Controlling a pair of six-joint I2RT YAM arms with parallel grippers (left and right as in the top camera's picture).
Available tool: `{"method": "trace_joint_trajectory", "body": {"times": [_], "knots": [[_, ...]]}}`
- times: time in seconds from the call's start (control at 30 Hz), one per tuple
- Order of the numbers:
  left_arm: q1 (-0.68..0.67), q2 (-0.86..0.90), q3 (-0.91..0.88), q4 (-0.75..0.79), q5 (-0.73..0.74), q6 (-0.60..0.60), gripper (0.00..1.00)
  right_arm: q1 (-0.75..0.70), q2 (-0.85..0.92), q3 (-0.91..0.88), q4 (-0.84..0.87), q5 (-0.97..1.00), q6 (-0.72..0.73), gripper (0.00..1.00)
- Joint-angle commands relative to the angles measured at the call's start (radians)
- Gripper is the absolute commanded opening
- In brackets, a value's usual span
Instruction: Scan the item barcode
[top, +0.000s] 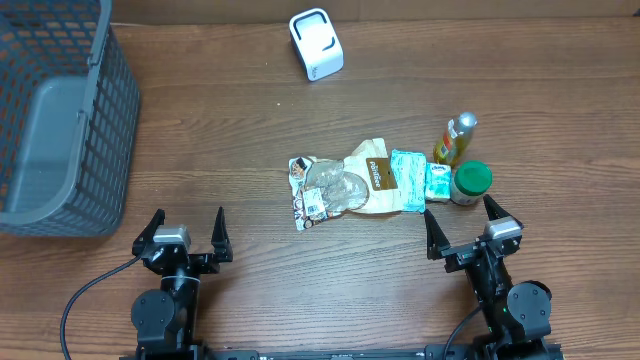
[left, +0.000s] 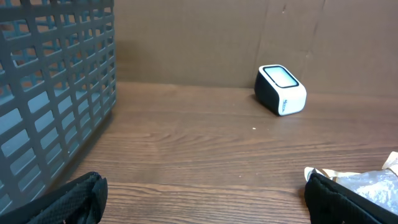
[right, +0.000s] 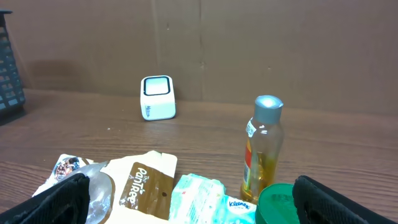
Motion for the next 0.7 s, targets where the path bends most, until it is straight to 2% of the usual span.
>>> {"method": "trace_joint_trajectory", "body": {"times": [0.0, 0.67], "knots": [[-0.002, -0.013, -0.004, -0.001, 0.011, 0.015, 0.99, -0.003, -0.009, -0.01, 0.007, -0.001, -0.005, 1.0], [-0.002, -0.013, -0.004, -0.001, 0.011, 0.015, 1.0, -0.003, -0.009, -0.01, 0.007, -0.001, -0.005, 1.0]]}}
